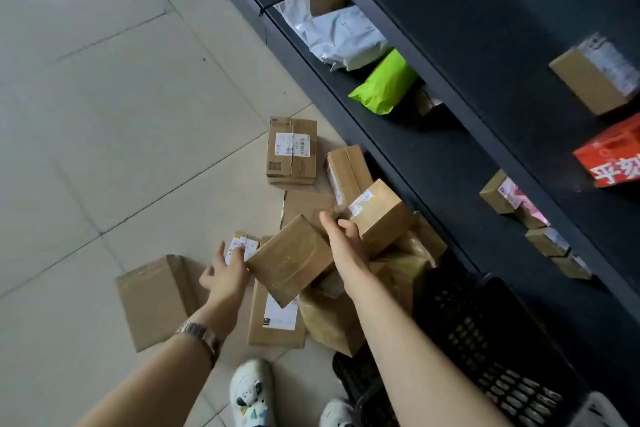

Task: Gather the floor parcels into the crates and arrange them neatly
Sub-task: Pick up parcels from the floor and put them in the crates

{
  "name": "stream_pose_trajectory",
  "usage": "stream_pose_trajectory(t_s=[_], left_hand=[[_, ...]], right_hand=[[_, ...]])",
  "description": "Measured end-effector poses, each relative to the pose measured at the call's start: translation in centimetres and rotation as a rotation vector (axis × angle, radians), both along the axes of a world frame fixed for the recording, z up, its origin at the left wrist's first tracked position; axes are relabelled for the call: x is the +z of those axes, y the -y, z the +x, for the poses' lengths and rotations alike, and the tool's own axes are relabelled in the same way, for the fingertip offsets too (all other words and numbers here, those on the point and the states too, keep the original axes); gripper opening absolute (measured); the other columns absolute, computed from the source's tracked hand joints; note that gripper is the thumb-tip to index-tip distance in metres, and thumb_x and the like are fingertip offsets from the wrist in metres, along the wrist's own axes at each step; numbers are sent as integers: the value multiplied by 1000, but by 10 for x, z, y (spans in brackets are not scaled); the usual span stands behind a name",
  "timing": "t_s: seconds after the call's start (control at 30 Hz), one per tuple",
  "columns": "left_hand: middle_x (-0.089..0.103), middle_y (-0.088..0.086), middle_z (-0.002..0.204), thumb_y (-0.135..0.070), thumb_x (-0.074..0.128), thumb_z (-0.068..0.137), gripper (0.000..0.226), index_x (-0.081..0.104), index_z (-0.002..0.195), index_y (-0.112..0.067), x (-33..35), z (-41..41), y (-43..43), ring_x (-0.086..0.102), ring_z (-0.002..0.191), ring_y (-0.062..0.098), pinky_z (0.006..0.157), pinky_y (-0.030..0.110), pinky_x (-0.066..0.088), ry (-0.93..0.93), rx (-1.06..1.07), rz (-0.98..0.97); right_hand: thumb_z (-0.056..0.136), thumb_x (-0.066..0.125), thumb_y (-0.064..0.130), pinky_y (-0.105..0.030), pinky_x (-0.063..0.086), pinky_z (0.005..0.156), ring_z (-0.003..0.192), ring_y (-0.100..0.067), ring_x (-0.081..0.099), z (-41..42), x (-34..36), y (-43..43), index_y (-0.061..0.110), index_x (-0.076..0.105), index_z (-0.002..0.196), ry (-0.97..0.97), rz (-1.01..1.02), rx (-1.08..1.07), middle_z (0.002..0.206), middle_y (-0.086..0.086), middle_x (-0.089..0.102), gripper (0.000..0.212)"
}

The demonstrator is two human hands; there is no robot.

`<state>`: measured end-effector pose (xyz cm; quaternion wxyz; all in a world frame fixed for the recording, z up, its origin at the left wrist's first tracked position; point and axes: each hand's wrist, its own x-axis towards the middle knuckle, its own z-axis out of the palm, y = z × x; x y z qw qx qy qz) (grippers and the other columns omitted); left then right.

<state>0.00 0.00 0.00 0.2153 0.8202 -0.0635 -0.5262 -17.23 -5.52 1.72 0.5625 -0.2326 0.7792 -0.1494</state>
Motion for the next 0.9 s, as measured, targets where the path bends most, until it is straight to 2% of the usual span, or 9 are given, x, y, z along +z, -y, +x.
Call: stream_pose_trajectory(t_s=[0.07,0.13,0.23,0.3,0.43,0.57,0.67,0.8,0.9], left_hand=[[40,5,146,-63,39,90,59,37,143,-38,-21,-1,-2,50,119,31,87,46,47,-183,103,91],[57,5,130,-69,32,90,60,51,131,-29,-29,-7,-5,58,108,27,84,44,45,-382,133,96],[64,3,97,-59,39,92,41,61,97,-26,-28,-20,-7,61,93,24,87,42,46,-378,82,36],[68,1,90,-56,42,92,36,62,92,-26,-18,-28,-4,63,89,23,89,42,47,-396,65,-24],[68,-3,87,-47,31,99,40,61,90,-21,-3,-33,12,61,83,14,71,33,46,-400,93,-160],[62,3,95,-48,40,98,40,52,74,-18,9,-45,27,59,86,14,79,34,50,-327,70,-188],[61,4,96,-42,55,94,26,49,98,-17,22,-60,32,62,78,12,54,24,55,-268,-116,-248],[50,7,126,-52,73,74,64,42,127,-31,41,-78,40,64,103,19,71,36,60,-245,-217,-381],[47,5,126,-45,69,79,63,38,132,-32,56,-93,44,64,100,18,62,27,58,-280,-238,-457]], right_hand=[[72,54,82,-47,32,107,135,-30,35,10,-12,3,32,51,127,48,97,3,143,-2,40,75],[60,59,87,-46,35,110,137,-30,35,18,-21,4,27,50,132,71,130,-79,147,-6,40,94],[64,71,76,-43,34,111,142,-30,32,23,-26,2,13,34,148,26,131,-224,155,-9,32,112],[67,74,71,-45,35,110,142,-33,33,17,-24,0,10,23,152,21,156,-198,157,-12,28,116],[78,68,58,-41,37,105,133,-28,40,-8,-11,-8,18,27,151,127,176,-251,146,-6,38,92],[64,64,45,-48,50,95,108,-29,57,-37,0,-32,24,46,109,255,121,-322,121,-11,56,53],[74,58,14,-37,48,75,90,-25,57,-51,7,-48,18,47,102,281,7,-366,105,-11,61,30],[34,60,29,-54,52,93,99,-35,65,-69,19,-53,40,57,85,236,-117,-383,93,-5,73,53],[46,56,15,-57,49,98,105,-35,64,-85,31,-52,37,54,92,284,-208,-378,99,-3,73,51]])
